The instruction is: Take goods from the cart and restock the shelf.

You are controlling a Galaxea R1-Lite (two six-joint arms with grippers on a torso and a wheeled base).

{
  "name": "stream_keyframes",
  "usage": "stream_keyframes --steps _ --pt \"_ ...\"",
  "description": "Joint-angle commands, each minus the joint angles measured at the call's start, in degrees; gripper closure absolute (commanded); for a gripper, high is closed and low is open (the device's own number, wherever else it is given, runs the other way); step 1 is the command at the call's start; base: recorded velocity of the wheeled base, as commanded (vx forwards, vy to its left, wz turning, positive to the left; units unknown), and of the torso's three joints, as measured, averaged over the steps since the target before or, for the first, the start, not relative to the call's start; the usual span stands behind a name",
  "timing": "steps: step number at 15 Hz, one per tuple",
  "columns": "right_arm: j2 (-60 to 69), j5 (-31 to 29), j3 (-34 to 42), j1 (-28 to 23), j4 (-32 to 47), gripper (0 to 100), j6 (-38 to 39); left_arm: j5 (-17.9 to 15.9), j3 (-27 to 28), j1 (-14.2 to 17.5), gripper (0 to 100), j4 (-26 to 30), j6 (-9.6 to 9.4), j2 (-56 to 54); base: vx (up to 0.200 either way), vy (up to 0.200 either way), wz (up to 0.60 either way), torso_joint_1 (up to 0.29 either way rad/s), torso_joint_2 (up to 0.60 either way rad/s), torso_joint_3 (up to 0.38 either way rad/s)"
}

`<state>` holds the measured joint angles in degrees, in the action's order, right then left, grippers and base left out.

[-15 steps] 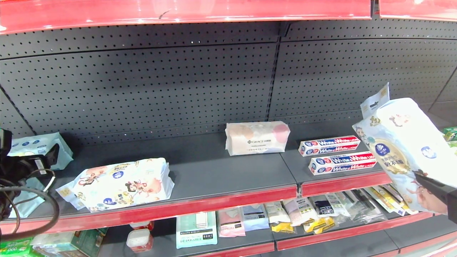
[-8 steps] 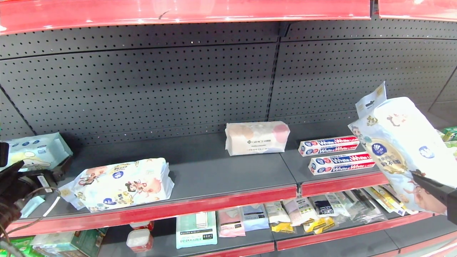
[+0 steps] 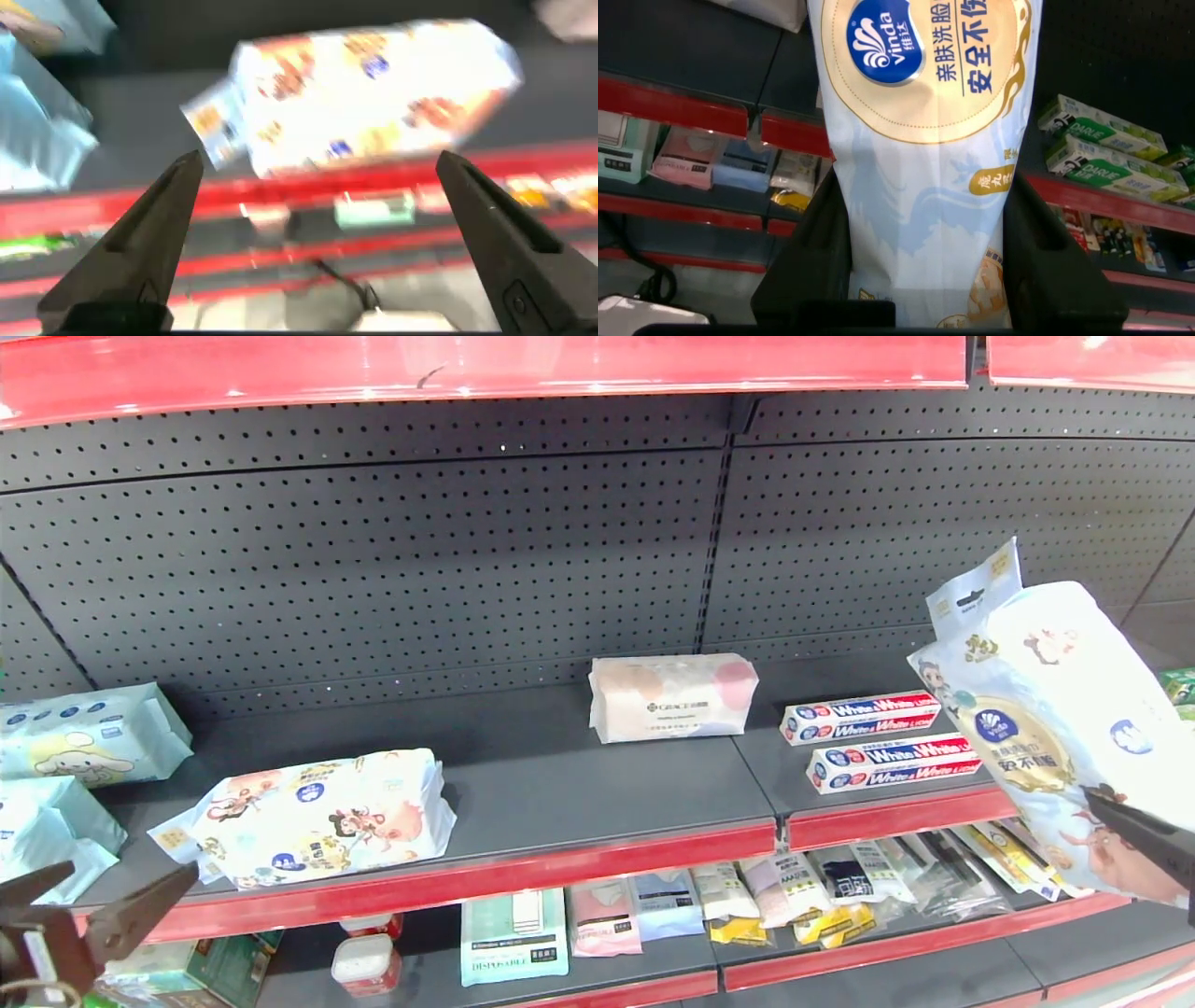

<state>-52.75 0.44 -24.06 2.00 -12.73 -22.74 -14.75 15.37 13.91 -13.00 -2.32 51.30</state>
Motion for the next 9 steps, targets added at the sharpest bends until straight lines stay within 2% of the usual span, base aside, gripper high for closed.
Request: stream_keyframes --steps 1,3,4,6,9 --pt "1.2 0.1 0.7 0.0 0.0 100 0.0 -1.8 1.4 -2.4 0 7.7 -1.64 -20.5 0.000 0.000 0.00 0.000 0.00 0.000" --pt "1.5 0.2 0.8 0.0 0.0 100 0.0 -1.9 -3.3 -2.3 0 9.4 -2.61 -29.9 0.000 0.000 0.00 0.000 0.00 0.000" --pt "1.3 0.2 0.6 0.0 0.0 100 0.0 -1.3 -3.8 -2.2 0 11.8 -2.61 -32.0 0.000 0.000 0.00 0.000 0.00 0.000" --pt "1.3 0.2 0.6 0.0 0.0 100 0.0 2.4 -4.6 -2.1 0 16.3 -2.61 -35.7 0.000 0.000 0.00 0.000 0.00 0.000" --pt "2.3 0.1 1.7 0.0 0.0 100 -0.7 2.5 -7.0 -2.4 0 22.4 -3.05 -45.8 0.000 0.000 0.00 0.000 0.00 0.000"
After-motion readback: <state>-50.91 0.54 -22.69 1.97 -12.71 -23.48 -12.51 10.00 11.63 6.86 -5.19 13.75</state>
